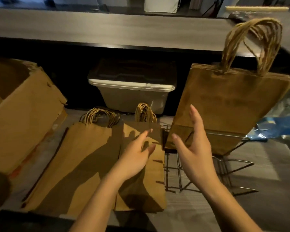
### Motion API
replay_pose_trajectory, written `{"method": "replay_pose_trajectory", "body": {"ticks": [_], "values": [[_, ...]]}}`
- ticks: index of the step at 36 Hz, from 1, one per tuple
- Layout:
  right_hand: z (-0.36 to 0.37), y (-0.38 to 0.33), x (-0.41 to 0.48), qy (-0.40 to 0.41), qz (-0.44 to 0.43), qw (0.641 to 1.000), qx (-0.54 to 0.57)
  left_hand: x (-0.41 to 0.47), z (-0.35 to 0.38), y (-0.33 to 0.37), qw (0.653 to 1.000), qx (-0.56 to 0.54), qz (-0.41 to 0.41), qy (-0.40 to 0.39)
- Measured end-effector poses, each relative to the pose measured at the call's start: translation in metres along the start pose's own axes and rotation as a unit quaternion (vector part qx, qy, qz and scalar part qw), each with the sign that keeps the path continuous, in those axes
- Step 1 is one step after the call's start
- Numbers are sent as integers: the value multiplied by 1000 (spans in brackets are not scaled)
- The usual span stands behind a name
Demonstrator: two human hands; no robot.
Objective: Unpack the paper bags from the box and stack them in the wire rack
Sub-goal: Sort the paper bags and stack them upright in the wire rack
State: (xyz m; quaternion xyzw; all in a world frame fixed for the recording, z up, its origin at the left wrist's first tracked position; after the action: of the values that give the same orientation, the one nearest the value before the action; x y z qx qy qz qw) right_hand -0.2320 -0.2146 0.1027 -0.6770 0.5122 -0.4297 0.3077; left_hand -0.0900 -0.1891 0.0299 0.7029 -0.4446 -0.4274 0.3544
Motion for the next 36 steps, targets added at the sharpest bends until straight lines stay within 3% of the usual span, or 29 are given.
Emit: {"method": "replay_pose_trajectory", "body": {"ticks": [6, 13, 26, 30, 36], "values": [[58, -23, -15, -99, -38, 993, -43, -17, -67, -32, 994, 67, -12, 86], [121, -42, -35, -182, -38, 982, -33, -29, -144, -67, 983, 60, -25, 170], [211, -18, -82, -330, 99, 938, -37, -40, -192, -163, 940, 65, -178, 285], [221, -1, -92, -351, 155, 921, -69, -43, -191, -182, 935, 76, -211, 275], [228, 4, -108, -321, 272, 907, -17, -39, -194, -192, 934, 117, -238, 237]]}}
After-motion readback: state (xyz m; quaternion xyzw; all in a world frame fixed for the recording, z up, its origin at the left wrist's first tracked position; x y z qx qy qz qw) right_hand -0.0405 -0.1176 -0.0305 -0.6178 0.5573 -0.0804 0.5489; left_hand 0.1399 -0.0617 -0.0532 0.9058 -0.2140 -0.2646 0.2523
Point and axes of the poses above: each hand's wrist, its own x-axis towards the middle knuckle, its own z-axis out of the palm, y = z × x, the point moved 6 cm from there along x, towards the middle knuckle, and after that the axes turned 8 degrees about y, right-handed, at the moved point
